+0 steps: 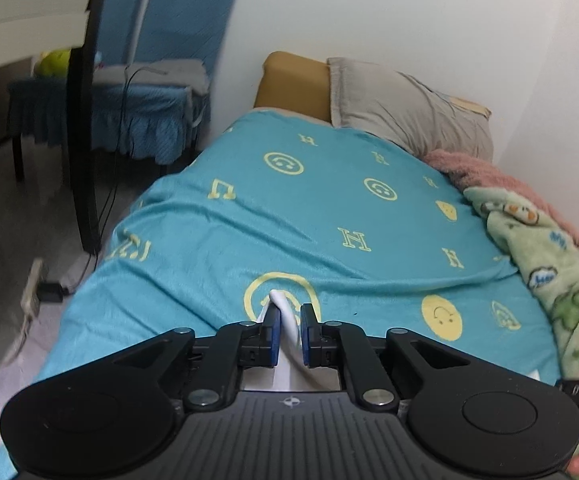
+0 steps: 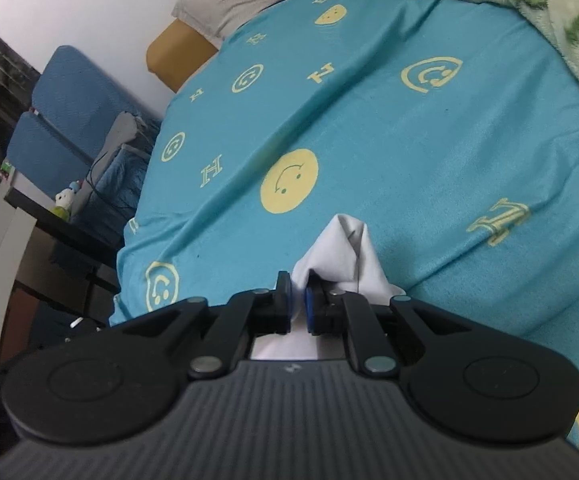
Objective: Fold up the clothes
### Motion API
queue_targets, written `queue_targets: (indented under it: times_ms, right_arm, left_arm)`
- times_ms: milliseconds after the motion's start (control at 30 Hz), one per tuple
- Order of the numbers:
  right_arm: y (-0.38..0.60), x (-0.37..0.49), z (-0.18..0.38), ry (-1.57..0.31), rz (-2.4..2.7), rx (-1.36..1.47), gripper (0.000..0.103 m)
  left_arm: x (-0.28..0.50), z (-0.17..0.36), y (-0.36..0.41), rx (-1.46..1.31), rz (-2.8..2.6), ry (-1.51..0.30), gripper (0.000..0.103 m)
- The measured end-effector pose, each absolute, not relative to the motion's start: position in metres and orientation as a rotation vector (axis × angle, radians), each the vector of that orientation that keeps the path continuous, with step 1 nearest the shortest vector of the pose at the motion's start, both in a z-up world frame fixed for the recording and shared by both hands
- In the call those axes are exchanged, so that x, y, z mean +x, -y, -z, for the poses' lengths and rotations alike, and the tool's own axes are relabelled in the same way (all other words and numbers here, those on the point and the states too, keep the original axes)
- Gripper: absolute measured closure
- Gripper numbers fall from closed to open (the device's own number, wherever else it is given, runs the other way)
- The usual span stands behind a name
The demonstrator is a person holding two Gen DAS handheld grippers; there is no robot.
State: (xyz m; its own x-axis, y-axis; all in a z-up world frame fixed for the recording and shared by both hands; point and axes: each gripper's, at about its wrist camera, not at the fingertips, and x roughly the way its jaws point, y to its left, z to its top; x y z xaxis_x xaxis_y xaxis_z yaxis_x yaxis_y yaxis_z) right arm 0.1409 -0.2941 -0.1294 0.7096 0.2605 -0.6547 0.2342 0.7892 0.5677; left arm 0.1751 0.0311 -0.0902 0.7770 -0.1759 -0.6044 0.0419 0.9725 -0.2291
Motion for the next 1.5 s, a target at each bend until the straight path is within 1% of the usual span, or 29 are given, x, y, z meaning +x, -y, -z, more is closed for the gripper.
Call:
queue_targets:
  times_ms: [33,67,100,133,167,200,233,367,433,633,733,833,967,1133,1200,1267,1367,1433,1500]
  right_arm:
    - [0.292,0.142,0.129,-0.799,-0.023,0.668,0.090]
    - [0.290,0.142,0.127,-0.798,-0.030,0.657,0.086]
    - [0.288,0.141,0.125,-0.794,-0.038,0.655,0.081]
    - [0.287,0.139,0.123,-0.783,-0.056,0.660,0.061]
    - [0.285,0.136,0.121,-0.766,-0.080,0.669,0.033]
    - [0.284,0.132,0.118,-0.744,-0.099,0.674,0.021]
    - [0.282,0.128,0.115,-0.723,-0.107,0.671,0.018]
    - [0.269,0.119,0.107,-0.709,-0.116,0.588,0.018]
    - [0.262,0.120,0.110,-0.715,-0.111,0.508,0.018]
    - [0.242,0.137,0.134,-0.773,-0.102,0.303,0.019]
    - [0.236,0.140,0.142,-0.778,-0.102,0.249,0.017]
    - [0.231,0.136,0.139,-0.775,-0.100,0.208,0.019]
    - [0.228,0.124,0.125,-0.763,-0.102,0.214,0.019]
    - [0.225,0.095,0.101,-0.735,-0.094,0.221,0.019]
    - [0.224,0.080,0.093,-0.756,-0.078,0.229,0.019]
    - [0.223,0.063,0.084,-0.766,-0.082,0.245,0.019]
    - [0.221,0.037,0.071,-0.758,-0.112,0.254,0.019]
    - [0.217,0.025,0.067,-0.748,-0.118,0.231,0.019]
    - [0.215,0.019,0.069,-0.760,-0.110,0.221,0.025]
  left_arm:
    - [0.173,0.090,-0.029,-0.202,0.127,-0.678,0.088]
    - [0.172,0.089,-0.028,-0.195,0.135,-0.683,0.075]
    - [0.170,0.088,-0.026,-0.188,0.143,-0.689,0.067]
    - [0.168,0.088,-0.025,-0.182,0.151,-0.695,0.054]
    - [0.166,0.087,-0.023,-0.175,0.159,-0.701,0.046]
    - [0.164,0.087,-0.022,-0.168,0.167,-0.706,0.044]
    - [0.160,0.085,-0.020,-0.159,0.178,-0.711,0.042]
    - [0.149,0.085,-0.013,-0.101,0.207,-0.720,0.029]
    - [0.145,0.086,-0.009,-0.066,0.220,-0.724,0.027]
    - [0.159,0.114,-0.003,-0.004,0.207,-0.817,0.026]
    - [0.166,0.128,0.000,0.028,0.201,-0.861,0.026]
    - [0.162,0.130,0.005,0.081,0.200,-0.846,0.025]
    - [0.149,0.121,0.000,0.076,0.200,-0.833,0.025]
    - [0.114,0.091,-0.001,0.094,0.223,-0.797,0.025]
    - [0.093,0.074,0.003,0.123,0.261,-0.746,0.023]
    - [0.073,0.059,0.007,0.145,0.301,-0.689,0.022]
    - [0.049,0.050,0.009,0.143,0.325,-0.654,0.022]
    - [0.042,0.055,0.010,0.133,0.328,-0.691,0.022]
    - [0.039,0.064,0.013,0.148,0.317,-0.734,0.022]
